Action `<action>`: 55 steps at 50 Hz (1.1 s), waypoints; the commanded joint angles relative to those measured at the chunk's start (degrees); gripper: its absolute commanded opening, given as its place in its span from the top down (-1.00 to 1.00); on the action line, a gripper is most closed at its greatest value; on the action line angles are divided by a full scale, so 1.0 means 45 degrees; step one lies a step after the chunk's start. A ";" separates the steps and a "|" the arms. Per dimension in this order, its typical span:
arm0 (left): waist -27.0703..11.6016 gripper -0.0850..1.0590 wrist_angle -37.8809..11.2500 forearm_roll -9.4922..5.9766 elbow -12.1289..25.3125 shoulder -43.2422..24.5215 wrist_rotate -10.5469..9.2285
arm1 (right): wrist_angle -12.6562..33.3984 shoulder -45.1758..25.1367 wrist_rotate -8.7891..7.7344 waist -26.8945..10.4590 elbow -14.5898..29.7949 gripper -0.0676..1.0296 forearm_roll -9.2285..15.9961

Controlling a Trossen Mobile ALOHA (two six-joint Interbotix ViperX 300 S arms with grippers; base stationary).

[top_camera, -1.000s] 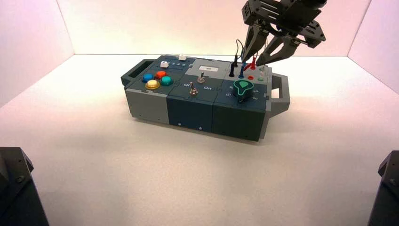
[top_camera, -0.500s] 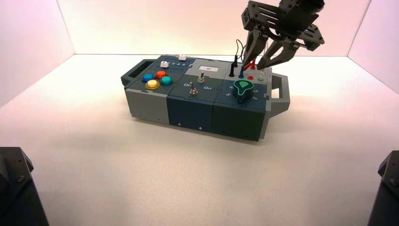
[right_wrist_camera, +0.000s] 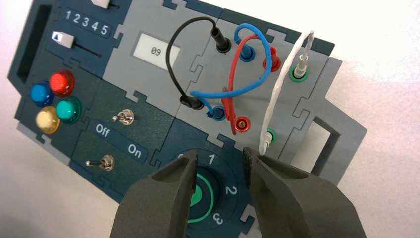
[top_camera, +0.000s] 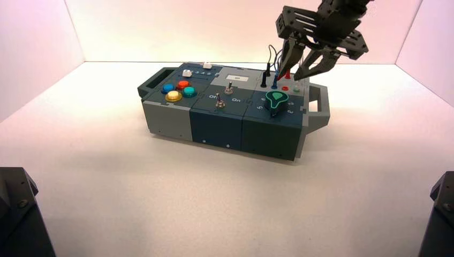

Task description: Insert the red wire.

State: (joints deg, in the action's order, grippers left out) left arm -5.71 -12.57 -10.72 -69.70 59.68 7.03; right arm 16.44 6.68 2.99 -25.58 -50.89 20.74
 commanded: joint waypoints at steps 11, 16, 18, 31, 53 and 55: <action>0.0059 0.91 0.0176 0.0020 0.0469 -0.0059 0.0020 | -0.0195 -0.0137 -0.0020 0.0059 0.0547 -0.02 -0.0078; 0.0059 0.91 0.0176 0.0020 0.0469 -0.0059 0.0020 | -0.0332 -0.0156 -0.0020 0.0059 0.0566 -0.02 -0.0137; 0.0059 0.91 0.0176 0.0039 0.0469 -0.0059 0.0020 | -0.0371 -0.0176 -0.0020 0.0059 0.0586 -0.02 -0.0137; 0.0059 0.91 0.0176 0.0020 0.0488 -0.0059 0.0020 | -0.0488 -0.0488 -0.0020 0.0059 0.0703 -0.02 -0.0156; 0.0039 0.91 0.0176 0.0020 0.0488 -0.0059 0.0020 | -0.0645 -0.0801 -0.0020 0.0156 0.0937 -0.01 -0.0313; 0.0059 0.91 0.0176 0.0020 0.0488 -0.0039 0.0020 | -0.0645 -0.0820 -0.0020 0.0215 0.0937 -0.01 -0.0313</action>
State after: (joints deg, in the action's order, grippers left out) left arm -5.63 -12.48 -10.72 -69.43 59.68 7.03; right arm 14.50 2.46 3.08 -25.58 -48.34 19.60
